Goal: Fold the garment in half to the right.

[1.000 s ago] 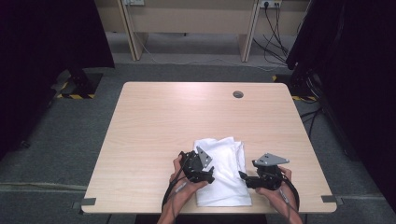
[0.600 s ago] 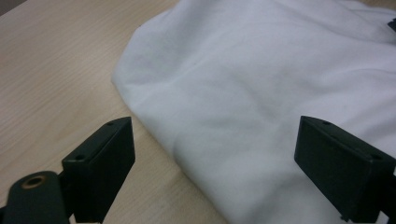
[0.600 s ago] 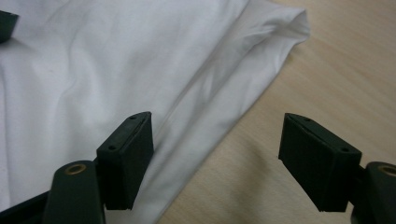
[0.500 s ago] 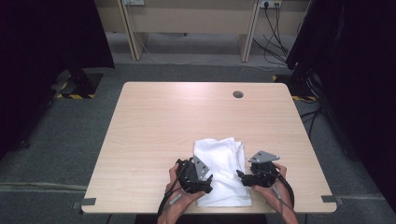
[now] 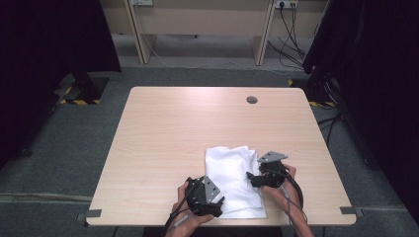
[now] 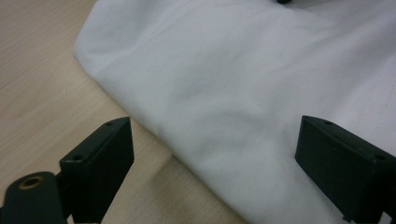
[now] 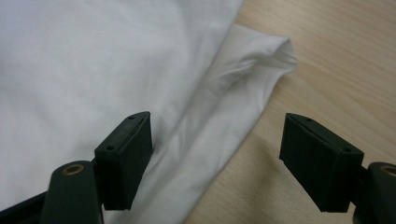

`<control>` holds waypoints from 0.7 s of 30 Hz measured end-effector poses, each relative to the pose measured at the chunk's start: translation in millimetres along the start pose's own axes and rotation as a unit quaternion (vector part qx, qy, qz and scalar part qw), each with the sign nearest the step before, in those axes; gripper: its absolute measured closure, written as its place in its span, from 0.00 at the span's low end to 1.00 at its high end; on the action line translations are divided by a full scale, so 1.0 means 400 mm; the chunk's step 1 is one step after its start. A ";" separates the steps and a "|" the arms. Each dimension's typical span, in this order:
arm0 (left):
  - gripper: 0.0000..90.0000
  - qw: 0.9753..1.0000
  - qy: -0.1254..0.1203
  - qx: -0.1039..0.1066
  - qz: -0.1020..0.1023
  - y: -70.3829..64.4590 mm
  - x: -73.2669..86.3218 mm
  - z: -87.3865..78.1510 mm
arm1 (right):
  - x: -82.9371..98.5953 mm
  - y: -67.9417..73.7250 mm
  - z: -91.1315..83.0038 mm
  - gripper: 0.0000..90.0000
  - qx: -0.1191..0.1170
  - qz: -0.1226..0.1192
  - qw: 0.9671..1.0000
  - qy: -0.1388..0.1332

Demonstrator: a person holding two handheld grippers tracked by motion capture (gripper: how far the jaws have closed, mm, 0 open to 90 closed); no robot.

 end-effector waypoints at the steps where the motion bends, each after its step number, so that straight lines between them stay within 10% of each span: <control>1: 0.12 1.000 0.001 0.002 0.003 0.001 0.001 -0.003 | -0.001 -0.003 -0.001 0.29 0.007 -0.004 1.000 0.001; 16: 0.11 1.000 0.003 0.014 0.002 0.005 -0.004 -0.015 | -0.097 -0.013 0.020 0.24 0.020 0.014 0.998 -0.053; 21: 0.11 1.000 0.007 0.014 0.001 0.002 0.002 -0.010 | -0.108 -0.036 0.075 0.25 0.034 0.019 0.999 -0.025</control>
Point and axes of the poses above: each handheld gripper's, and its own axes: z roughly forward along the jaws, x roughly out of its underside, y roughly to its left, the point moved 3 cm from there along z, roughly forward along the jaws, and after that the axes turned 6 degrees about -y, right-handed, at the moved point
